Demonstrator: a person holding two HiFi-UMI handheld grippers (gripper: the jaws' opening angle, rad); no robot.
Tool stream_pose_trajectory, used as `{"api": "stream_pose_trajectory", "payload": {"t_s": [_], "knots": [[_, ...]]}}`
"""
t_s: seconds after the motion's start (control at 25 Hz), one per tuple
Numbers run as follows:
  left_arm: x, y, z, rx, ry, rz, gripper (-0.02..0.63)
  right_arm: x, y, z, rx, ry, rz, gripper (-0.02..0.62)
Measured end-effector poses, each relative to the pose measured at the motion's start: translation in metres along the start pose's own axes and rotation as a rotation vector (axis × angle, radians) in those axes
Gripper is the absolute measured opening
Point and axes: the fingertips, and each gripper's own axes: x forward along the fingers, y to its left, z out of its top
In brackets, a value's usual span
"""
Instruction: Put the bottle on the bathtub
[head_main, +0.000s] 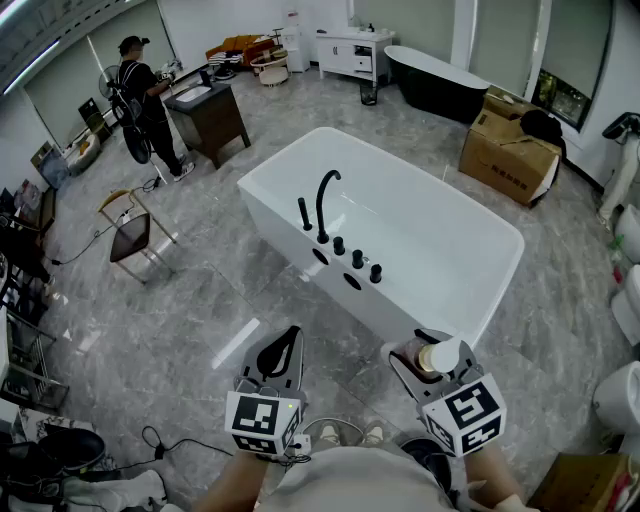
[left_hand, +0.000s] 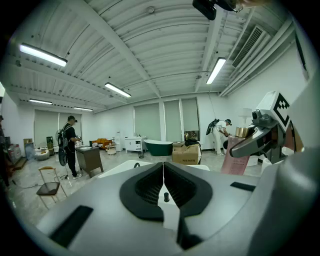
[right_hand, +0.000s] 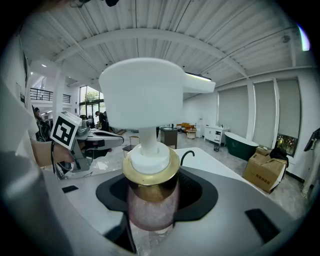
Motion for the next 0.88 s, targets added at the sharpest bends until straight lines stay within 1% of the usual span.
{"api": "stream_pose_trajectory", "payload": {"t_s": [0.24,0.52,0.68,0.88], "knots": [[0.002,-0.004,-0.003,0.006,0.008,0.010,0.021,-0.006,0.000,-0.005,-0.069,0.035,0.029,0.229],[0.002,-0.014,-0.004,0.021,0.016,0.024,0.021,-0.010,-0.007,-0.015,-0.022,0.020,0.057,0.229],[0.006,-0.022,-0.001,0.025,0.014,0.041,0.021,-0.015,-0.015,-0.024,-0.075,0.039,0.090,0.229],[0.005,-0.031,0.005,0.047,0.002,0.060,0.020,-0.023,-0.027,-0.027,-0.089,0.022,0.106,0.229]]}}
